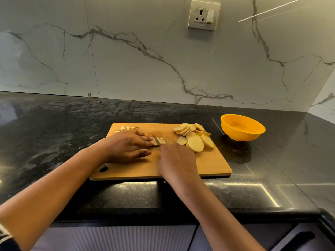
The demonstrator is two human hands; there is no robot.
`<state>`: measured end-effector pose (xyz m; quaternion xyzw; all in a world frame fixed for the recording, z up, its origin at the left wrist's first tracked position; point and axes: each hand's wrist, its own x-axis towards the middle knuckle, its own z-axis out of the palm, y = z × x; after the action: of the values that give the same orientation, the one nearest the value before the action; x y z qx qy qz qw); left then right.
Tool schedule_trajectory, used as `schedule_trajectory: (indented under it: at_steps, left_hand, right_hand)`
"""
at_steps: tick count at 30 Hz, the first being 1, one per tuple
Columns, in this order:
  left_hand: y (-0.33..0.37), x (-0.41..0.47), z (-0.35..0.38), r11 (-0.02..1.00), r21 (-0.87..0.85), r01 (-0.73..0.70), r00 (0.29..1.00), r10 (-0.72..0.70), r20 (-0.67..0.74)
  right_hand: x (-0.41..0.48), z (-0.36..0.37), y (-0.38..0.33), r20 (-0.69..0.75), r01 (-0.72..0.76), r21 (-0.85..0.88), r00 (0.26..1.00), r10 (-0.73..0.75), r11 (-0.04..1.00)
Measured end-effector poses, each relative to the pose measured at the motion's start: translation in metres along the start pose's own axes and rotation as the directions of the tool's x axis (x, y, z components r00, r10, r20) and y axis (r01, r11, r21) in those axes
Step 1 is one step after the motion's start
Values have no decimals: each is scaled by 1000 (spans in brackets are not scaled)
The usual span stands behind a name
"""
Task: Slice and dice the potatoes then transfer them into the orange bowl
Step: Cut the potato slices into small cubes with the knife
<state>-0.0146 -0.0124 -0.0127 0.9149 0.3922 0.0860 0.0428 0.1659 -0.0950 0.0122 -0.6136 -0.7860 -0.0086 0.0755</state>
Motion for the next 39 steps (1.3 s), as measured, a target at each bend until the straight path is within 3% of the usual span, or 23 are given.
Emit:
schedule_trajectory:
  at_steps: [9, 15, 18, 23, 39]
  left_hand:
    - [2, 0, -1, 1000, 19, 24, 999, -25, 28]
    - [-1, -10, 0, 999, -44, 23, 998, -26, -51]
    - [-3, -12, -3, 998, -47, 48, 995, -52, -84]
    - [2, -11, -4, 998, 29, 55, 998, -55, 9]
    - [-1, -7, -2, 998, 46, 50, 999, -50, -7]
  right_hand:
    - [-34, 6, 4, -60, 42, -53, 997, -46, 998]
    - [-37, -6, 15, -48, 30, 55, 998, -27, 998]
    - [-30, -5, 13, -113, -4, 96, 993, 15, 995]
    - [-12, 0, 7, -97, -18, 137, 995, 31, 990]
    - [-17, 9, -3, -21, 38, -2, 999, -38, 999]
